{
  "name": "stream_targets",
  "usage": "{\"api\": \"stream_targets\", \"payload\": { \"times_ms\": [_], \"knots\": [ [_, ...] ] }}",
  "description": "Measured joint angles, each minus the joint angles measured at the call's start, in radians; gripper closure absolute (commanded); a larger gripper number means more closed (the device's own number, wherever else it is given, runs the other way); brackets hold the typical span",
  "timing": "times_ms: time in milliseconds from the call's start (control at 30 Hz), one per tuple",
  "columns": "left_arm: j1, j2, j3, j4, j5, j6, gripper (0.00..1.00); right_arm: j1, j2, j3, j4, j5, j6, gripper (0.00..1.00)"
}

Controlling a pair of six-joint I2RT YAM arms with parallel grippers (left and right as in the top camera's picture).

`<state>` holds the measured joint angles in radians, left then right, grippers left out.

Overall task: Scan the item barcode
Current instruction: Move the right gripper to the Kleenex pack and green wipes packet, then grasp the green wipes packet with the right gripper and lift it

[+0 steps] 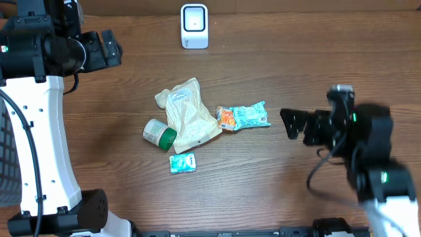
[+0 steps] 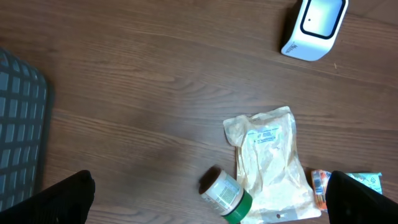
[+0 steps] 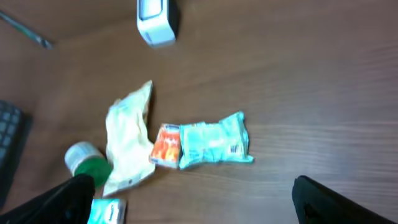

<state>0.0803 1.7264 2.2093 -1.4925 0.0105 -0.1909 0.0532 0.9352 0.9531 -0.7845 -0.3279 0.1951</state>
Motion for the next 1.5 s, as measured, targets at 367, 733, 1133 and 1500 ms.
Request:
{"api": "stream_targets", "payload": {
  "times_ms": [367, 733, 1133, 1500],
  "knots": [
    [0.0, 0.0, 0.0, 0.0, 0.0, 0.0, 0.0, 0.0, 0.425, 0.158, -0.009, -0.116, -0.015, 0.18],
    [0.0, 0.0, 0.0, 0.0, 0.0, 0.0, 0.0, 0.01, 0.674, 0.158, 0.008, -0.14, 0.07, 0.45],
    [0.0, 0.0, 0.0, 0.0, 0.0, 0.0, 0.0, 0.256, 0.824, 0.159, 0.265, -0.111, 0.303, 0.43],
    [0.0, 0.0, 0.0, 0.0, 0.0, 0.0, 0.0, 0.375, 0.843, 0.159, 0.272, -0.062, 0.355, 0.43]
  ]
}}
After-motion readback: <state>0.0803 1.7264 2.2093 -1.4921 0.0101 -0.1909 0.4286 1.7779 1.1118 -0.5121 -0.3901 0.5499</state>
